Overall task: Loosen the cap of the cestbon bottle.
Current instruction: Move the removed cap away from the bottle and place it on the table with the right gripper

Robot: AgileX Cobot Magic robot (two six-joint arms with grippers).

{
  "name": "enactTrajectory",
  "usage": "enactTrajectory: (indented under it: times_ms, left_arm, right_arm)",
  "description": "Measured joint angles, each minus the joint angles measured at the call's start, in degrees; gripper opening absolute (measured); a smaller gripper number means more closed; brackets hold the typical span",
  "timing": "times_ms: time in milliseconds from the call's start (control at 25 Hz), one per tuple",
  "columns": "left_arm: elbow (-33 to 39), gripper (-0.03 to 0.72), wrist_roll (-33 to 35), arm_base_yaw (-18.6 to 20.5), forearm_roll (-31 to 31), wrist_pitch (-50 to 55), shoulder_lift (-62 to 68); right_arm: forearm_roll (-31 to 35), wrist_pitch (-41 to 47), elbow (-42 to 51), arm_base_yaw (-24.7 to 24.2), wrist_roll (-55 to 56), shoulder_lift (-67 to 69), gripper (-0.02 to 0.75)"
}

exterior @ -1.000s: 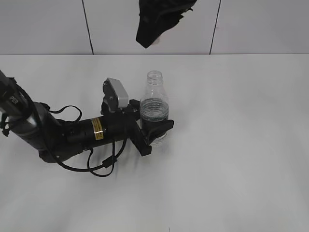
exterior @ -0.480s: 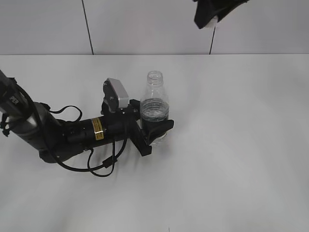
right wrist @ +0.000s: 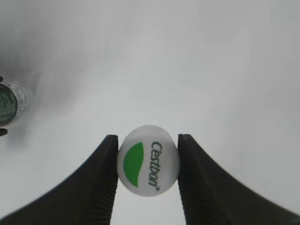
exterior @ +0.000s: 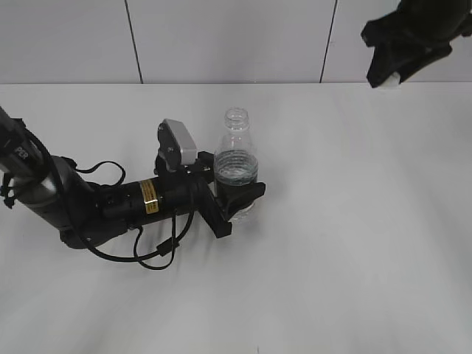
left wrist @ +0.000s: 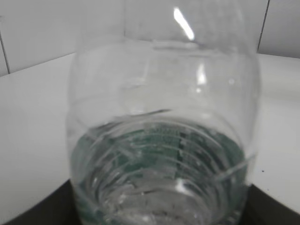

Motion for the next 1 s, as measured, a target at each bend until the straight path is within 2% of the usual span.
enactTrajectory:
  times_ms: [240,400,1000]
  left_arm:
    - [0.0,0.405,0.0,0.0,-0.1,0.0,0.0]
    - [0.0,0.405,0.0,-0.1,-0.1,0.0,0.0]
    - [0.0,0.405,0.0,-0.1,-0.2,0.0,0.0]
  right_arm:
    - [0.6,-13.0,13.8,-0.6,-1.4,0.0,0.295]
    - [0.6,-20.6,19.8,-0.8,-1.7,1.1,0.295]
    - [-1.2,-25.1,21.0,-1.2,-1.9,11.3,0.295]
